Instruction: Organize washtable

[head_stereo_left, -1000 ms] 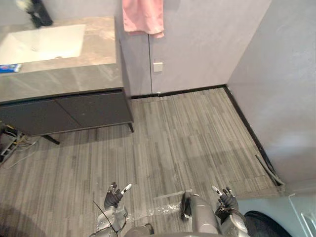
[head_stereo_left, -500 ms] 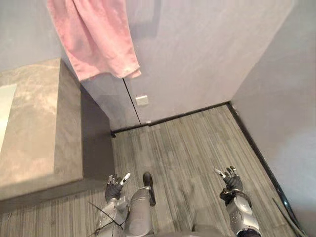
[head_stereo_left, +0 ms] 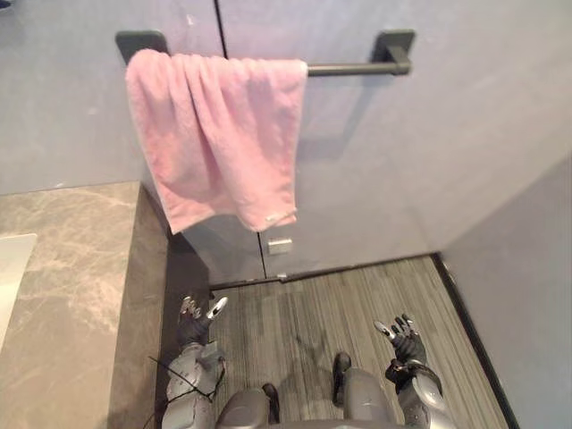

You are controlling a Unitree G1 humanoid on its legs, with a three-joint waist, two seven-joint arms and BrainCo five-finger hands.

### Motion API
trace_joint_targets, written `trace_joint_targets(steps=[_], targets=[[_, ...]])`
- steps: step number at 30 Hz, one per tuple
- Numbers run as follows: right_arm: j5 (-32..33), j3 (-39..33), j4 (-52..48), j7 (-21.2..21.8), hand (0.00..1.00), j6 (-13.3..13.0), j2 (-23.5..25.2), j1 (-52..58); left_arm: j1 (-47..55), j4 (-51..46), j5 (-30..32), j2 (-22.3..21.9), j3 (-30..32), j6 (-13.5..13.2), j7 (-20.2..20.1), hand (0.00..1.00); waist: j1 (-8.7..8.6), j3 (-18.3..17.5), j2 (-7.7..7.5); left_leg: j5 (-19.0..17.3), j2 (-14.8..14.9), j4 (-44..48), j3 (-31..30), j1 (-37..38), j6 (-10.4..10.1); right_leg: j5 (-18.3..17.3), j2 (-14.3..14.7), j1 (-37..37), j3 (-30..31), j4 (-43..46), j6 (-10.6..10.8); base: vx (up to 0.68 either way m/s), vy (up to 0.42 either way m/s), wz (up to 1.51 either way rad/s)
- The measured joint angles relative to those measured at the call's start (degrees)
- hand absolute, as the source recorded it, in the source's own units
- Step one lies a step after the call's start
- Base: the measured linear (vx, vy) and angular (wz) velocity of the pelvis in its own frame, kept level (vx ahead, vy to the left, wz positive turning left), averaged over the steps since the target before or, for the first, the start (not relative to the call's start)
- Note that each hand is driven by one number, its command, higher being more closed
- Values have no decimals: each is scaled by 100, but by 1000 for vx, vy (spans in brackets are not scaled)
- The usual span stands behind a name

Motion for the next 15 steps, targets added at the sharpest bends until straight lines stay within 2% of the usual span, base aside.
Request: trace_joint_targets(steps=[1,2,3,4,5,6,7,10,15], targets=[[-3,21,-177,9,0,-4,-34,5,131,-137,3,-108,-71,-31,9,0,52,-90,103,54,92,-7,15,44,-94,-5,78,143,-55,-182,-31,416,-110,22],[-4,28,-301,20,0,-6,-33,-11,171,-166,2,-102,-95,-40,-2,0,56,-108,155,75,126,-39,14,104,-128,-21,117,248,-92,-275,-50,436,-113,6],[-4,29,-486,23,0,-15,-33,-91,200,-170,0,-104,-93,-39,-12,0,27,-154,227,141,204,-40,0,185,-257,-43,176,450,-185,-442,-92,334,-108,16],[-4,18,-571,23,0,-34,-35,-94,162,-179,1,-106,-95,-39,-13,0,28,-154,214,193,205,125,-11,153,-353,-45,157,568,-209,-531,-96,332,-86,28],[-5,15,-601,31,0,-80,-9,-98,107,-198,0,-104,-97,-41,-27,0,51,-116,113,74,214,252,-15,26,-359,-48,87,765,-240,-663,-103,165,-26,28],[-4,-30,-596,27,0,-90,-12,-98,80,-213,1,-106,-106,-40,-38,0,52,-118,100,37,242,18,-21,49,-295,-50,75,844,-287,-714,-101,170,-15,43],[-2,-99,-608,26,0,-115,-80,-104,67,-363,1,-106,-121,-43,-49,0,26,-209,263,544,426,-782,-50,68,-387,-88,169,932,-433,-739,-62,144,14,29],[-2,-100,-550,45,0,-108,-22,-75,90,-626,3,-9,-57,-95,-46,0,80,-282,90,517,335,-730,-121,92,-350,-190,102,1006,-447,-774,10,137,44,21],[-4,-4,-413,150,0,-110,-8,-120,-15,-1596,151,169,380,-161,4,0,144,-291,77,517,269,-737,-124,132,-351,-187,80,1144,-299,-1028,9,32,34,-1]])
